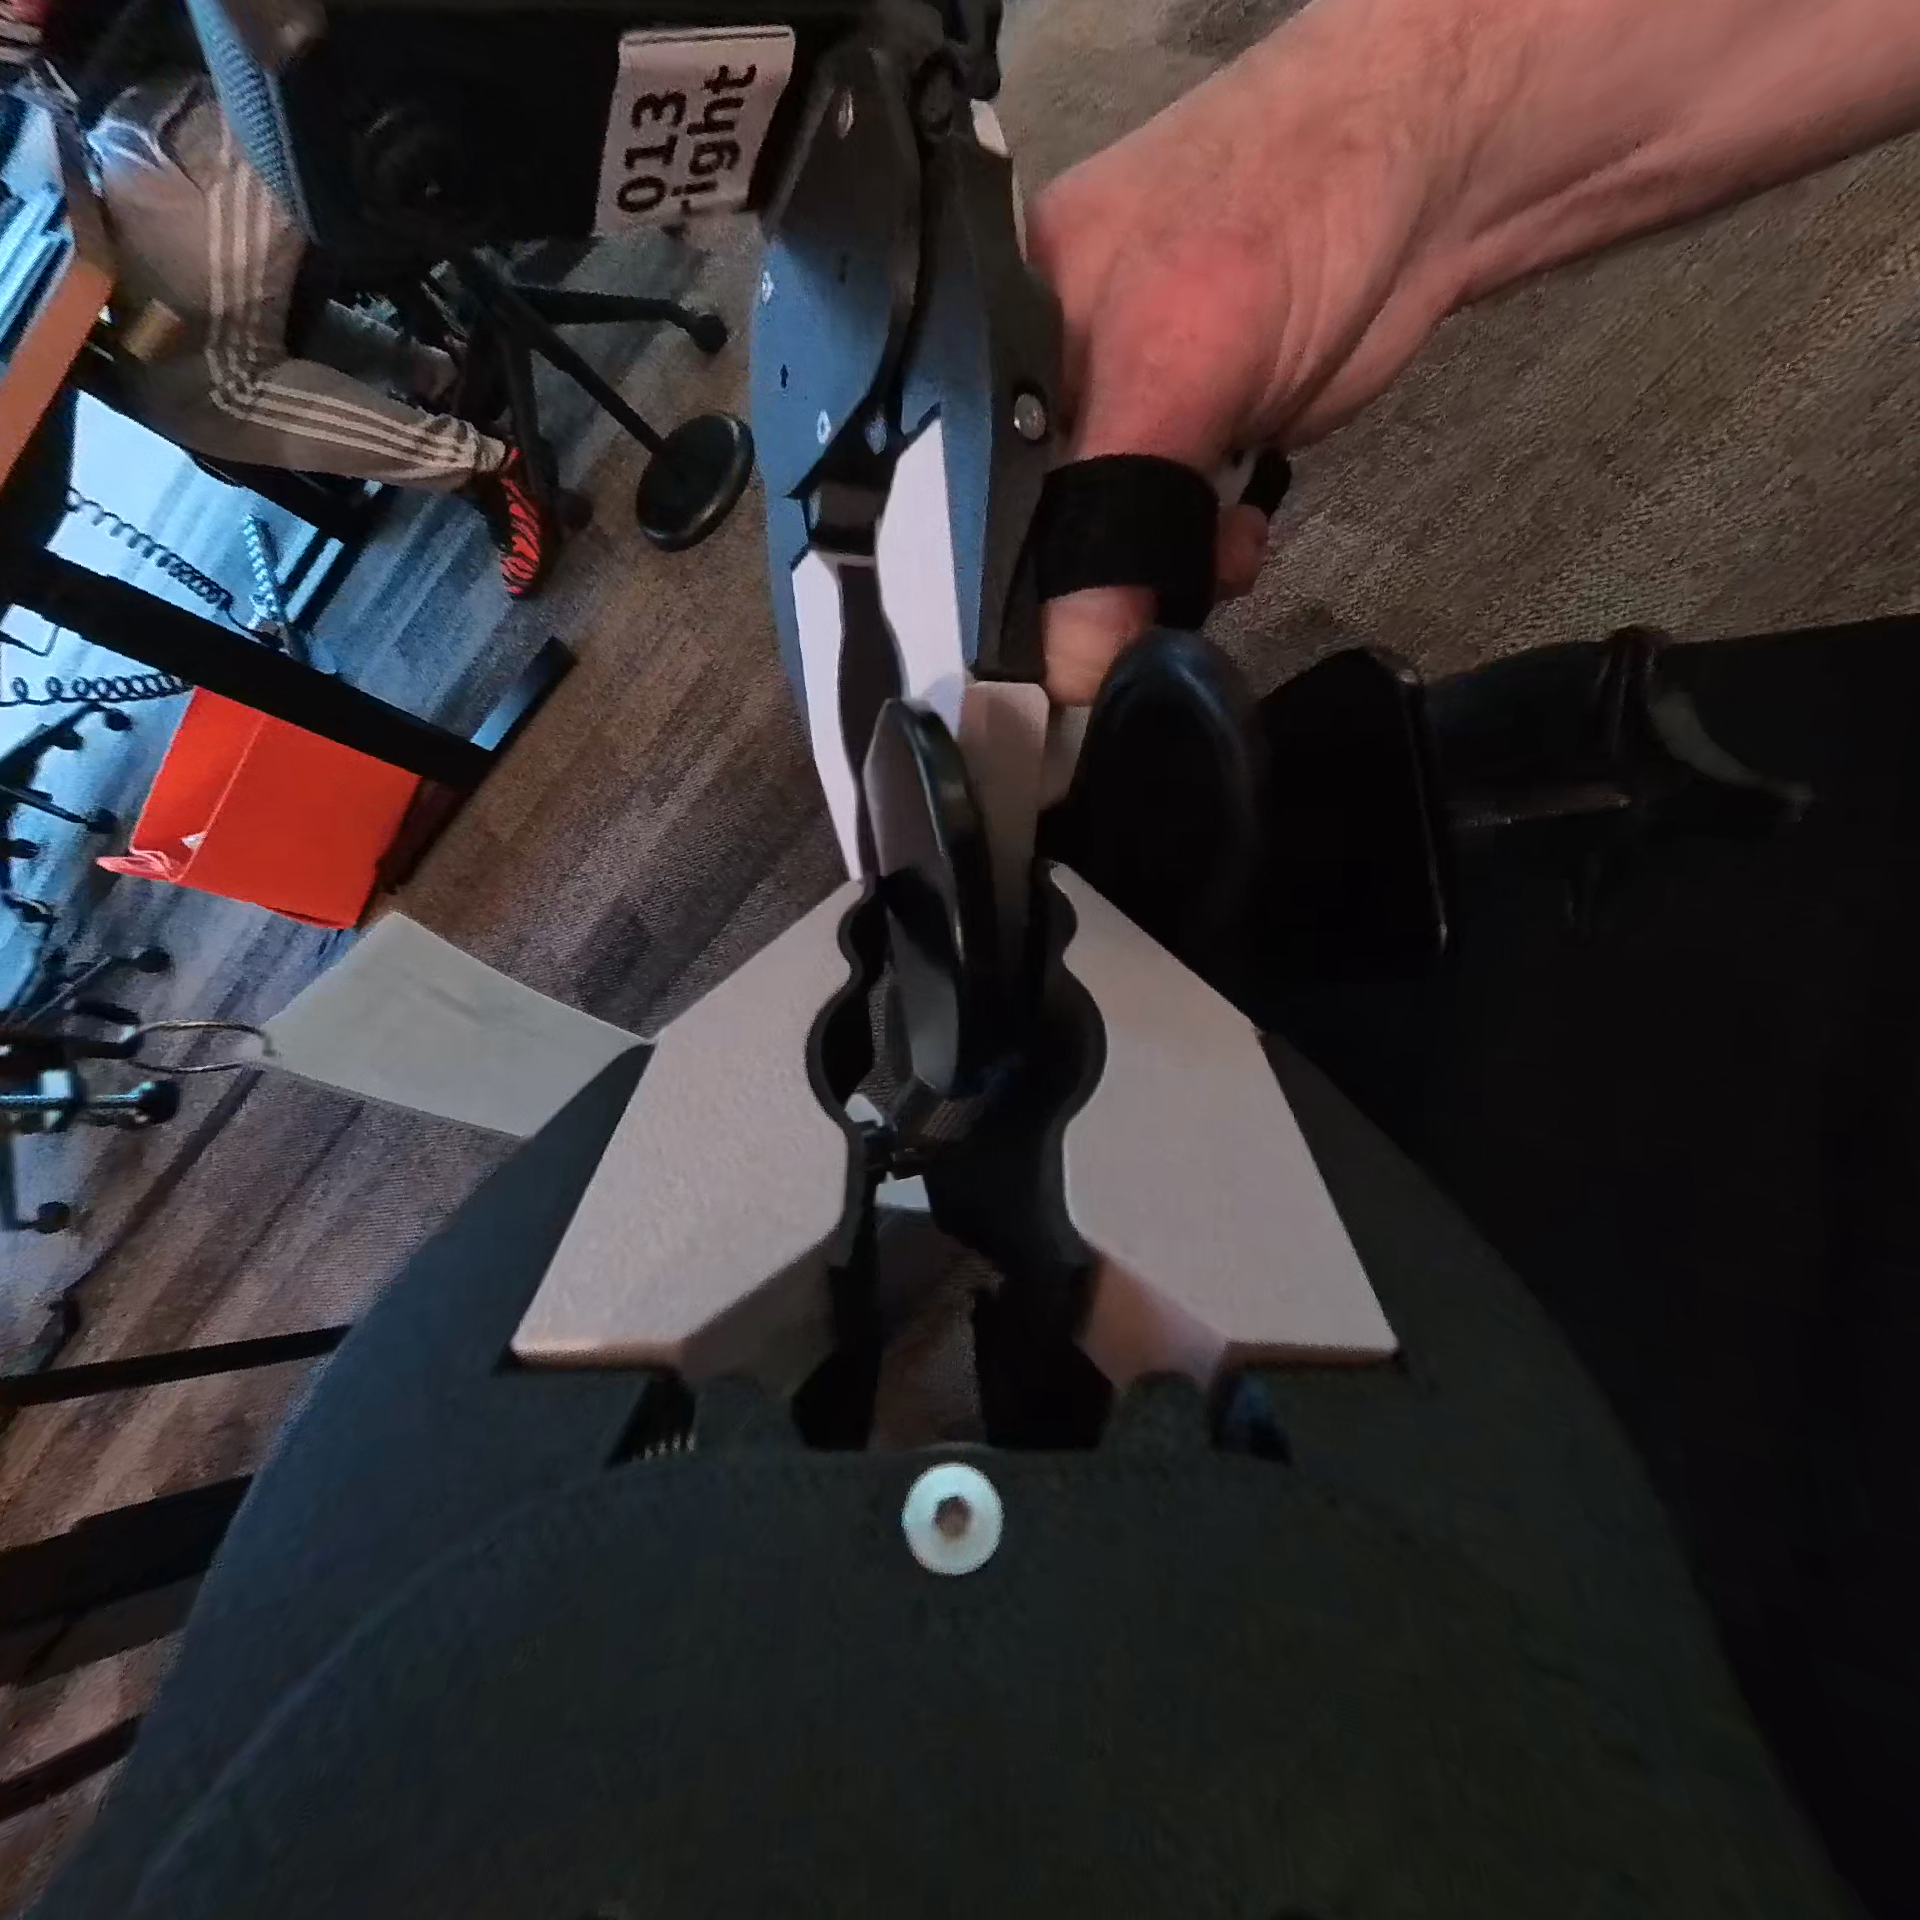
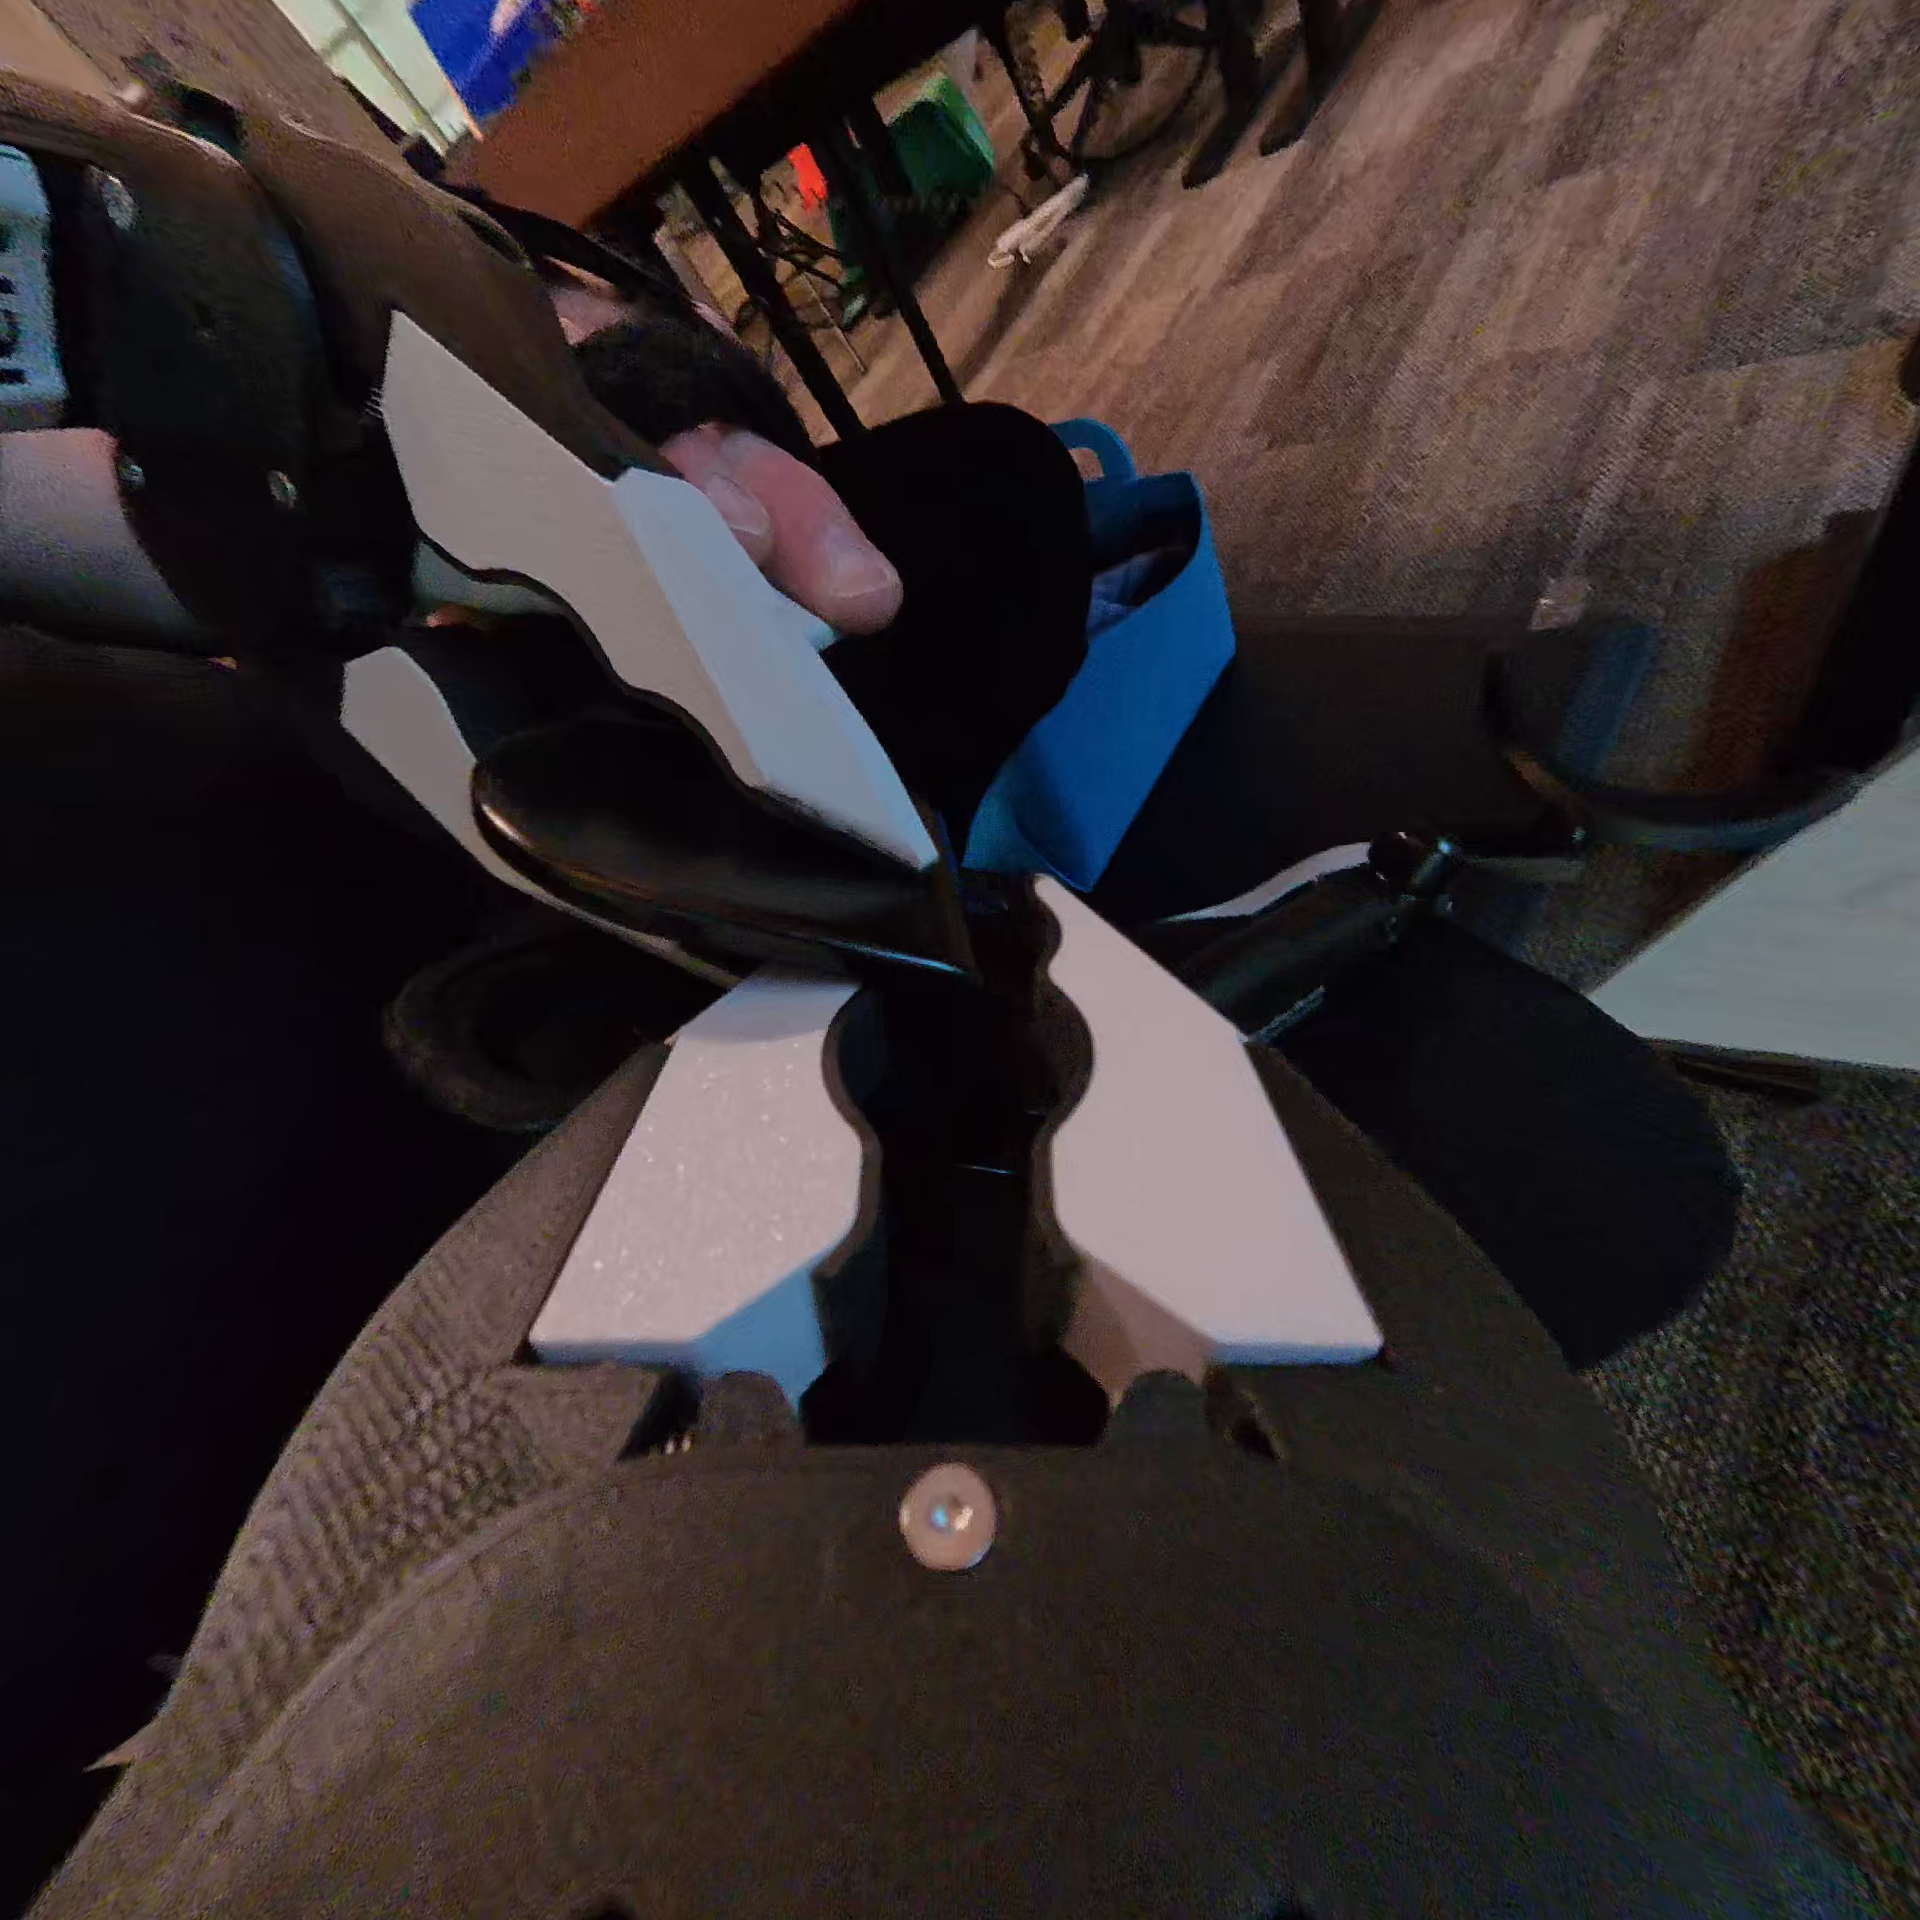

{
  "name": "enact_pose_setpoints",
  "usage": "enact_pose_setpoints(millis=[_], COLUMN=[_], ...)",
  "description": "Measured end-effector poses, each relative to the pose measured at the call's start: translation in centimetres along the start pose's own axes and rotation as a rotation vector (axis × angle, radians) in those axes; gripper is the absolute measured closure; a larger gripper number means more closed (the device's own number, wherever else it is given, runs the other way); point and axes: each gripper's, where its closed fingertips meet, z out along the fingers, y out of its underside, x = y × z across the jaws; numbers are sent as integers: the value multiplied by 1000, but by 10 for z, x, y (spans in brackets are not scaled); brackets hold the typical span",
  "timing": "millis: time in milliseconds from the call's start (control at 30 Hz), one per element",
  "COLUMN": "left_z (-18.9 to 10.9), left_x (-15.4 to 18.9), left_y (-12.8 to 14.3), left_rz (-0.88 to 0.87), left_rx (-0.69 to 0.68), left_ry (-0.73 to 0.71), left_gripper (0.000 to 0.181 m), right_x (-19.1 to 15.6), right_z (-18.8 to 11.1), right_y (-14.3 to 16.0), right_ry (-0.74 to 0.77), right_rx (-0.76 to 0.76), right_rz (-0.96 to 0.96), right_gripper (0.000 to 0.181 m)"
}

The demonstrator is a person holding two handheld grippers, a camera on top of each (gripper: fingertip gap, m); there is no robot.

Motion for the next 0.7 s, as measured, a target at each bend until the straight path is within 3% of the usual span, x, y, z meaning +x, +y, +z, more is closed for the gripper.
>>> enact_pose_setpoints(millis=[200, 367, 467, 567, 700], left_z=[7, 12, 13, 14, 17], left_x=[7, 8, 10, 7, 4], left_y=[3, 9, 7, 5, 6], left_rz=[-31, -93, -178, -241, -271], left_rx=[-1, -11, 26, 48, 59], left_ry=[37, 94, 181, 253, 264], left_gripper=[153, 152, 146, 152, 152], right_x=[15, 21, 21, 21, 22], right_z=[-2, -2, -8, -15, -37], right_y=[12, 17, 24, 28, 26], right_ry=[90, 106, 67, 29, 16], right_rx=[-56, -63, -123, -175, -100], right_rz=[5, 56, 101, 112, 151], right_gripper=[136, 135, 124, 126, 126])
